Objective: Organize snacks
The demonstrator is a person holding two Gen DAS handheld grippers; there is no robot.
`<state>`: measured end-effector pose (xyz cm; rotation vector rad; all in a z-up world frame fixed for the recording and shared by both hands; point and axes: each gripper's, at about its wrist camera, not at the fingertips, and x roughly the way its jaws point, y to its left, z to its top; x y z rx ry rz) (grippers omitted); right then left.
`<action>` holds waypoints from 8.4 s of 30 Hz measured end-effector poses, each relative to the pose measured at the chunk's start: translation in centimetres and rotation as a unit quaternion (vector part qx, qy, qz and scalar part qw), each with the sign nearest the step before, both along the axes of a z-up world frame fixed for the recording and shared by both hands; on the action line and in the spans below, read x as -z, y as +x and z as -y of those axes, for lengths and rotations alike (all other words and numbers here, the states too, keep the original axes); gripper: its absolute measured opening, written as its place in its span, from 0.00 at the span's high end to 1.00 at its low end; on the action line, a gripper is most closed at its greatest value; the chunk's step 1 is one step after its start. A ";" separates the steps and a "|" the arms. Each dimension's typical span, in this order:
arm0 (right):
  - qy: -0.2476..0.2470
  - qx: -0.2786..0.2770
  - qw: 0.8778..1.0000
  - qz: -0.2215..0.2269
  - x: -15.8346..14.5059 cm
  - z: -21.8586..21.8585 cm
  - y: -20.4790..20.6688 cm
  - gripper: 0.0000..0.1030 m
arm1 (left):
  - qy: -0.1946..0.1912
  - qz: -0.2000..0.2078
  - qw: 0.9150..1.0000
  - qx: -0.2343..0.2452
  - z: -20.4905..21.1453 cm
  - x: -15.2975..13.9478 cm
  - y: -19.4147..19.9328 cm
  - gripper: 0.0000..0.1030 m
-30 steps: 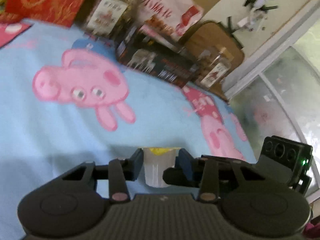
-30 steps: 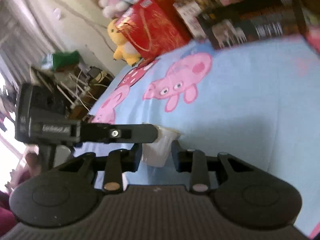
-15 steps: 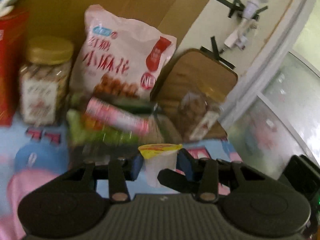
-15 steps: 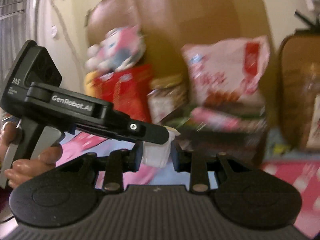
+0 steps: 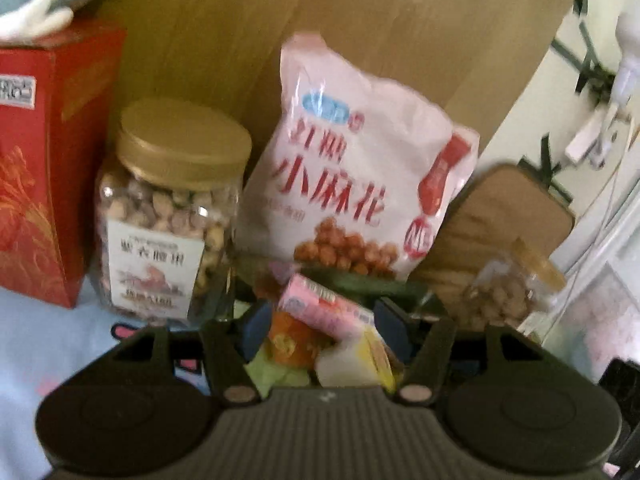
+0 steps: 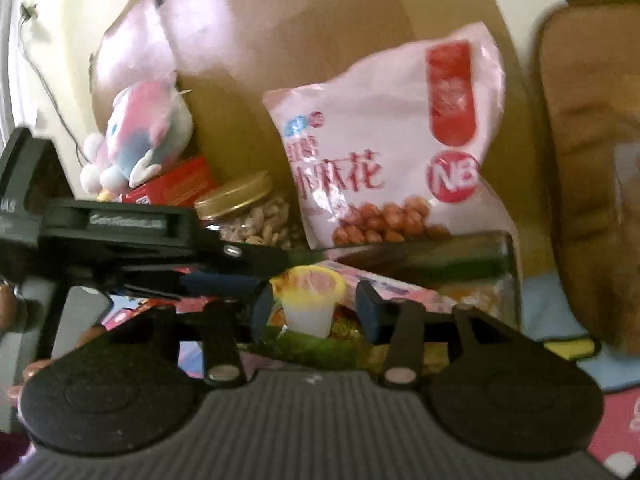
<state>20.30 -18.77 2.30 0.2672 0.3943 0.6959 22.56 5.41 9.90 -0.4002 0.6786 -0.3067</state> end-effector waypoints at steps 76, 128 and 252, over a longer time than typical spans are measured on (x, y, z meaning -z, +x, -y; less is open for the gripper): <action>0.024 0.156 0.983 -0.094 2.1 4.4 -22.5 0.39 | 0.311 -0.005 0.948 -0.074 5.8 4.2 -23.0 0.00; -0.013 0.226 0.971 -0.078 4.8 5.1 -20.8 0.37 | 0.277 -0.058 0.957 -0.061 6.0 7.7 -21.4 0.00; 0.021 0.168 0.984 -0.064 1.8 4.5 -23.5 0.30 | 0.307 -0.059 0.941 -0.130 4.6 5.0 -24.1 0.00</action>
